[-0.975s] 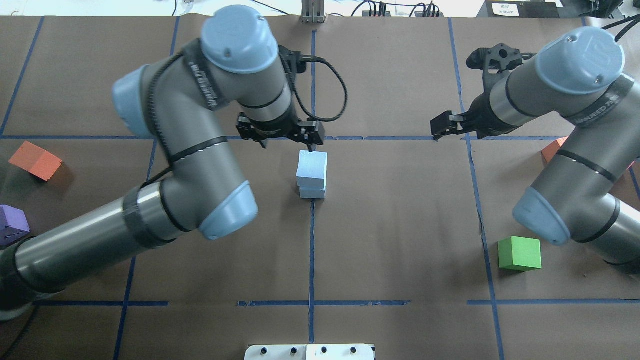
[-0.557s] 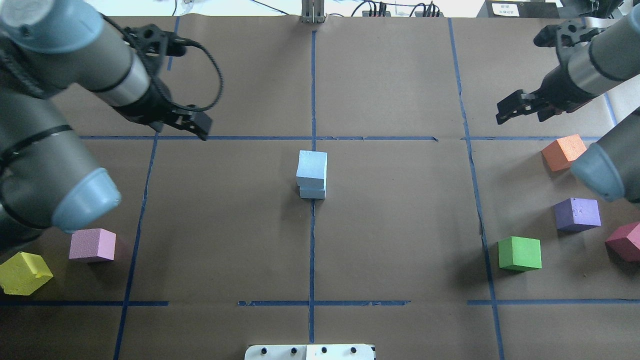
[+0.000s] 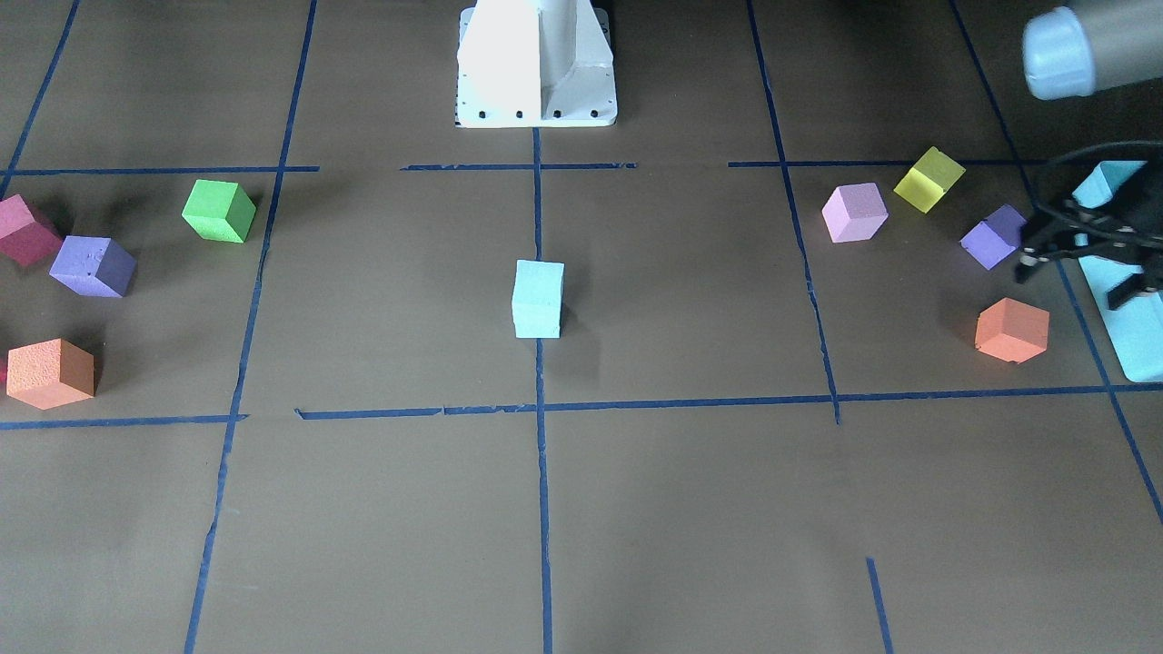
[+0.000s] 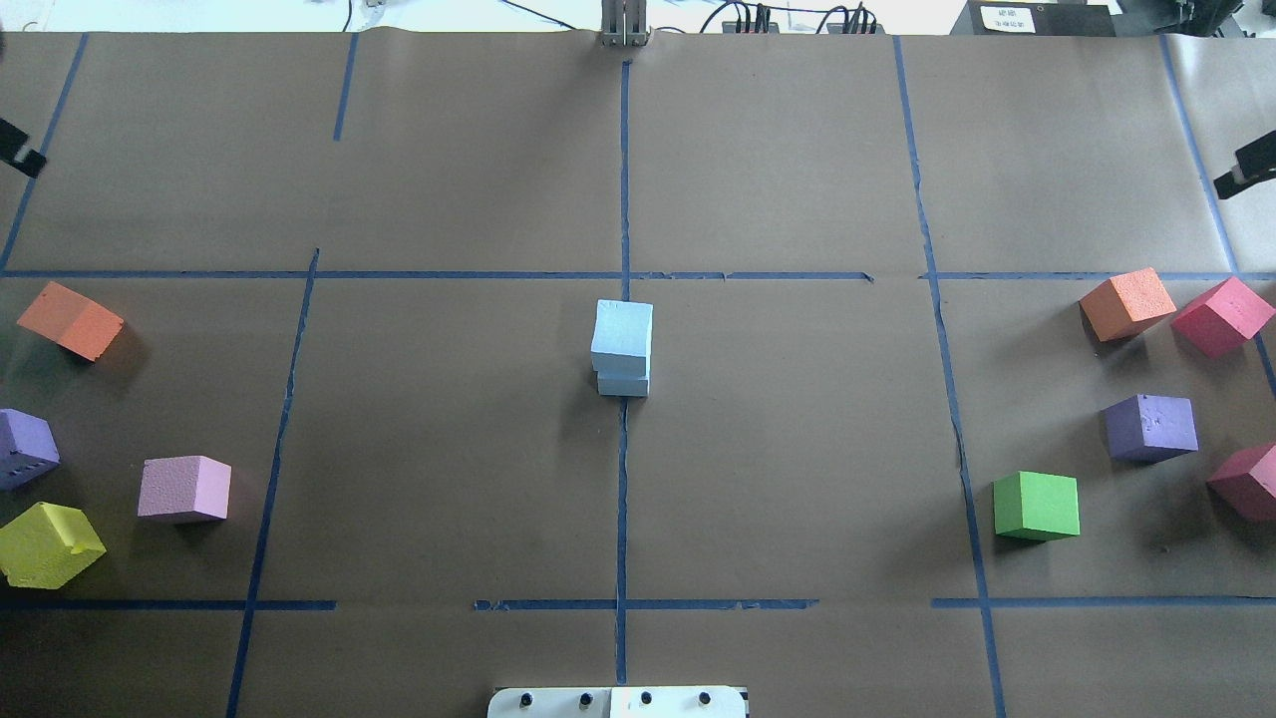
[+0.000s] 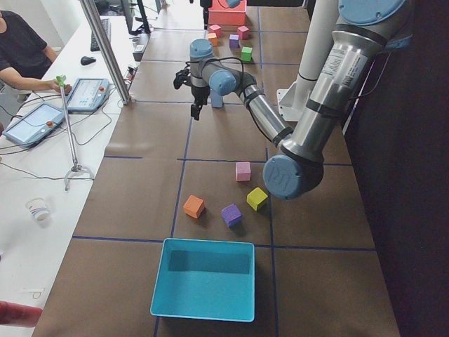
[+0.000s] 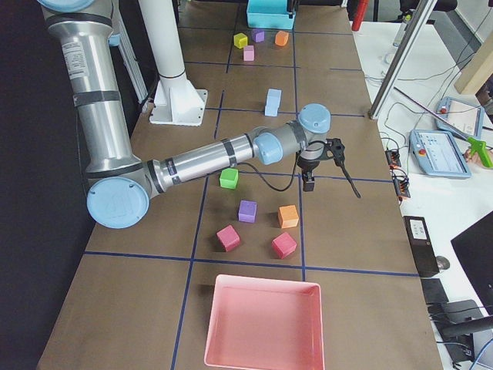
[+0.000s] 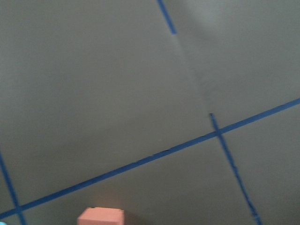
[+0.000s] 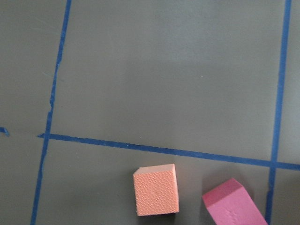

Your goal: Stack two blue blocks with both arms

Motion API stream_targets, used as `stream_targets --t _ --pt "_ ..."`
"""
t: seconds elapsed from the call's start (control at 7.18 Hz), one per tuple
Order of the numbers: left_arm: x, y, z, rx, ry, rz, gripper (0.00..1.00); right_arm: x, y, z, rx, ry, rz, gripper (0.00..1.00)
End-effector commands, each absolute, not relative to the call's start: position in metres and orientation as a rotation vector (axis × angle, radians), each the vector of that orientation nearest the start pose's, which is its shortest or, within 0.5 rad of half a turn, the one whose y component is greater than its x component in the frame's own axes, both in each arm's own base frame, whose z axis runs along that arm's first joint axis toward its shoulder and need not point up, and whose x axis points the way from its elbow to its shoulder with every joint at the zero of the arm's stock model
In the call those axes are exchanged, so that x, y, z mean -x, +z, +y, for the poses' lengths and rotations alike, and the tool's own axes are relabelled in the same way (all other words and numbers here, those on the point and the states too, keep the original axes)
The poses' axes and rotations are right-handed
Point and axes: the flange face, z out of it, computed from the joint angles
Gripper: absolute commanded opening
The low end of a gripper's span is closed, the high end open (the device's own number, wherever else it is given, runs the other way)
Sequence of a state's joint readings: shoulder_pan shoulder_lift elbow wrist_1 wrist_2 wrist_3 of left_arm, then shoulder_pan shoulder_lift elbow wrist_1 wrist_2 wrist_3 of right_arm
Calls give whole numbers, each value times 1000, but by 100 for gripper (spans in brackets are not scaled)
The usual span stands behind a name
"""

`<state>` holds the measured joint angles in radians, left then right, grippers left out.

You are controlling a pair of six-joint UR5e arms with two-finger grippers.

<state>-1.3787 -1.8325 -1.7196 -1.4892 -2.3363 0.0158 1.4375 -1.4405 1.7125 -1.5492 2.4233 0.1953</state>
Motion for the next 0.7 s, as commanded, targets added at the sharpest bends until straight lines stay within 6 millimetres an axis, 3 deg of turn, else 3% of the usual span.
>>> stream_targets --t 0.0,0.28,0.42,0.56 --pt "0 546 -598 -156 319 787 100 -50 571 -538 -96 -134 -849 100" --pt "12 550 -595 -150 297 781 100 -58 615 -542 -47 -136 -805 100" --pt "24 564 -585 -146 276 779 100 -64 596 -554 -80 -138 -807 100" --pt "27 565 -576 -164 282 768 100 -63 609 -544 -62 -131 -813 100"
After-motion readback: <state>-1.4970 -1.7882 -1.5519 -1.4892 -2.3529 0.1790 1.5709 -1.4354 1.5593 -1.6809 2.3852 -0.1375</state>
